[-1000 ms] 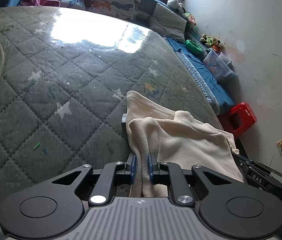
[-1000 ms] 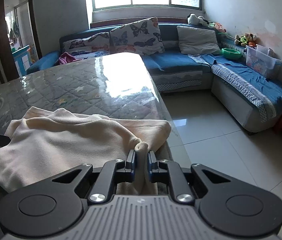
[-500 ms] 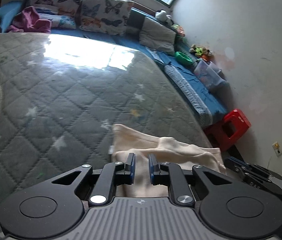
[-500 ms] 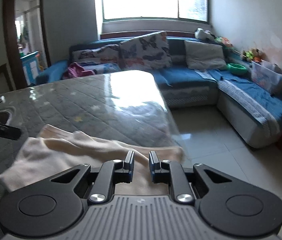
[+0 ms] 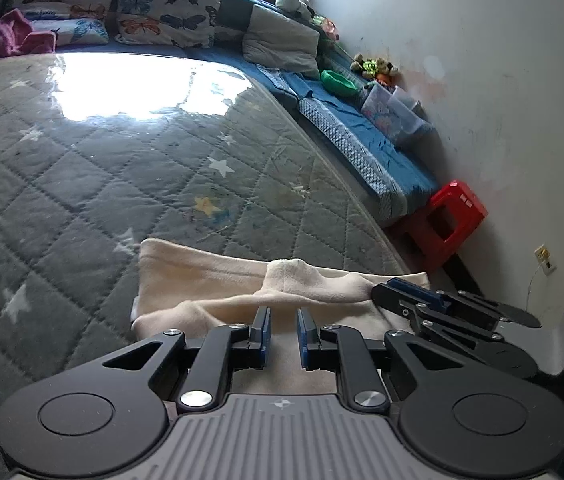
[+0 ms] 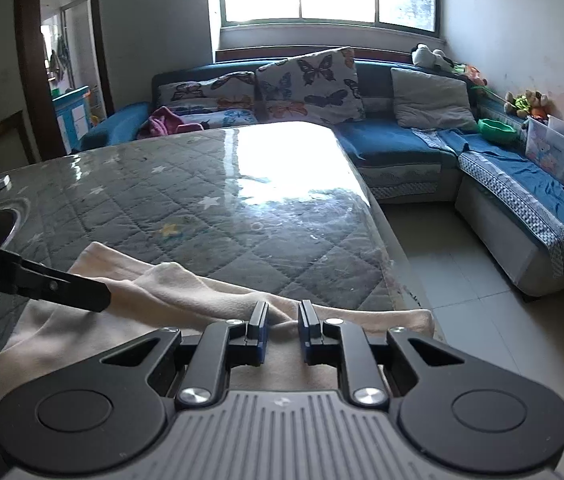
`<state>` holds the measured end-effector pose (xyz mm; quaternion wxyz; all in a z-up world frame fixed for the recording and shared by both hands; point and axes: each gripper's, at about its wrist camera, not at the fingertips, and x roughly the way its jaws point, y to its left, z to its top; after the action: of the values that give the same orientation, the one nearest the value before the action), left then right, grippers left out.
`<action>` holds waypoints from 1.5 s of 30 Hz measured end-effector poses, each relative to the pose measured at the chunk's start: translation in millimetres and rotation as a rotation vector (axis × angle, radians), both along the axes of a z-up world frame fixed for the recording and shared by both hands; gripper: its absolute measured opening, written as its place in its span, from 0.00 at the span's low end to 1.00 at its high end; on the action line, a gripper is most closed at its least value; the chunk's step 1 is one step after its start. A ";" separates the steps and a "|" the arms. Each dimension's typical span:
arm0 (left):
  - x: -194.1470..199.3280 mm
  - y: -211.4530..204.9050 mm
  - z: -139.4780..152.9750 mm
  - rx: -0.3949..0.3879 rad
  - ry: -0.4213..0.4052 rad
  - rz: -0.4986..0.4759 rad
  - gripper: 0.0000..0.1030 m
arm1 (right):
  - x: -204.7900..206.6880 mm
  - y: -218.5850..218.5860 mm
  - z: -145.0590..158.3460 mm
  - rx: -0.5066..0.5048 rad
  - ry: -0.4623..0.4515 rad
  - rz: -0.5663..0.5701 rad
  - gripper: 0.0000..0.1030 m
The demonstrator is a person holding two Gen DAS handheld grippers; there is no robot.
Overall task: Fold clothes
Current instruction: 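Lower the sweatshirt with both tools and lay it flat on the table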
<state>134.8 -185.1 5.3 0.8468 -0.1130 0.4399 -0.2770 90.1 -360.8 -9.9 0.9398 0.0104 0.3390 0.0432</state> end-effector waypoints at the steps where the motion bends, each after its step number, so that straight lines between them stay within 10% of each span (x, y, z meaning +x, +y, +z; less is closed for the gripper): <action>1: 2.1 -3.0 -2.0 0.016 -0.004 -0.004 0.15 | 0.5 -0.8 -0.6 0.001 0.000 0.000 0.15; 16: 10.3 -3.2 -5.8 0.003 0.023 0.027 0.19 | -12.8 20.6 1.9 -0.024 0.003 0.093 0.20; 45: -95.4 43.0 -0.6 -0.031 -0.112 -0.038 0.19 | -113.4 86.3 9.3 -0.089 -0.093 0.232 0.35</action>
<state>39.5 -142.2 4.7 0.8628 -0.1021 0.3895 -0.3056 -23.3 -274.5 -0.6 0.9427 -0.0725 0.2954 0.1371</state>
